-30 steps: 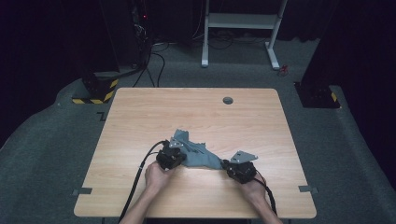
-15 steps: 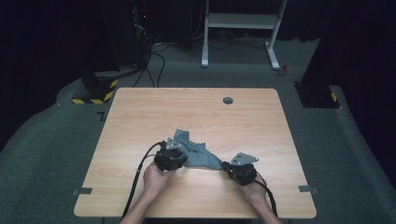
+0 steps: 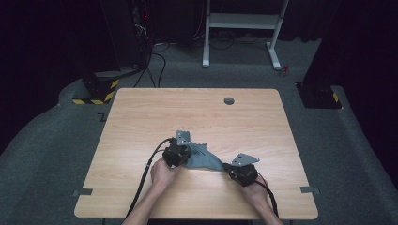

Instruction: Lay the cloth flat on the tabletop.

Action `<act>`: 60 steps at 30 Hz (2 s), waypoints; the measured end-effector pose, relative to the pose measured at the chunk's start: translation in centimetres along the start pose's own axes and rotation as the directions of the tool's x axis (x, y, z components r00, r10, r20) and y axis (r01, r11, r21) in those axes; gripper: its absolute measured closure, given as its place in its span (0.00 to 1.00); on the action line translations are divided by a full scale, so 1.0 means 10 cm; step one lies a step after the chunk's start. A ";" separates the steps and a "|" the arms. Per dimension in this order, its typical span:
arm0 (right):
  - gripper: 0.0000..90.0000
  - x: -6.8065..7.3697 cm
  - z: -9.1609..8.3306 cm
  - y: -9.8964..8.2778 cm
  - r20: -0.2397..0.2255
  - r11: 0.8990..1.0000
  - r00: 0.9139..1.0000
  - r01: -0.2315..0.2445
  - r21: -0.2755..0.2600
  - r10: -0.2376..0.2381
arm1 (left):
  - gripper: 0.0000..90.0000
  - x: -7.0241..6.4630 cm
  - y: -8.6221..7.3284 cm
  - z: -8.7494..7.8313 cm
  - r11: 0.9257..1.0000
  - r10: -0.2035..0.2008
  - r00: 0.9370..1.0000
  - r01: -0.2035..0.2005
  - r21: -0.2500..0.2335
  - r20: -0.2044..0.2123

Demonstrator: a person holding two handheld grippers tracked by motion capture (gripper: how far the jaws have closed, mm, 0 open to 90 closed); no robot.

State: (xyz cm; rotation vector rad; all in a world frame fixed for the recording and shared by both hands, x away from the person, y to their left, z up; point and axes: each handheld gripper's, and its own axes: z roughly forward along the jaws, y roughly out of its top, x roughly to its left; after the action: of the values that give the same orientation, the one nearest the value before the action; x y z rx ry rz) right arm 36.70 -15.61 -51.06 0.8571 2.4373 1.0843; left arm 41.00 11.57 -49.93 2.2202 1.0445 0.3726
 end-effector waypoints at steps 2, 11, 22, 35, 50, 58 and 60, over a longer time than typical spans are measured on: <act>0.96 0.00 0.00 0.00 -0.001 1.000 1.000 -0.002 -0.002 0.002 | 0.97 -0.02 -0.03 -0.05 1.000 0.015 1.000 -0.015 -0.008 -0.004; 0.98 0.00 -0.01 -0.02 0.002 1.000 1.000 -0.005 0.004 0.005 | 0.99 -0.08 -0.20 -0.25 0.999 0.047 0.999 -0.047 -0.024 0.026; 0.81 -0.01 -0.10 -0.06 -0.010 0.999 0.999 -0.037 -0.033 0.036 | 1.00 -0.31 -0.56 -0.51 0.995 0.085 0.992 -0.079 -0.064 0.093; 0.81 0.01 -0.05 -0.04 -0.003 0.999 0.999 -0.042 0.024 0.042 | 0.83 -0.37 -0.78 -0.64 0.996 0.038 0.991 -0.027 -0.088 0.129; 0.84 -0.09 0.01 0.03 0.004 0.997 0.997 -0.074 0.021 0.074 | 0.52 0.15 -0.45 -0.18 0.991 -0.116 0.979 0.102 -0.090 -0.169; 0.75 -0.08 0.25 0.22 0.011 0.992 0.994 -0.110 0.054 0.110 | 0.45 0.27 -0.51 -0.09 0.977 -0.173 0.968 0.147 -0.152 -0.179; 0.75 -0.07 0.31 0.25 0.016 0.990 0.993 -0.118 0.076 0.117 | 0.44 0.24 -0.51 -0.09 0.979 -0.164 0.967 0.135 -0.154 -0.196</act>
State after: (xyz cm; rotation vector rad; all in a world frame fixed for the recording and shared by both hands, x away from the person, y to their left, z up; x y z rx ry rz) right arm 39.81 -13.02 -51.14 1.0410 2.4596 1.0274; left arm 39.14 16.24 -52.65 1.9948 1.2487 0.6016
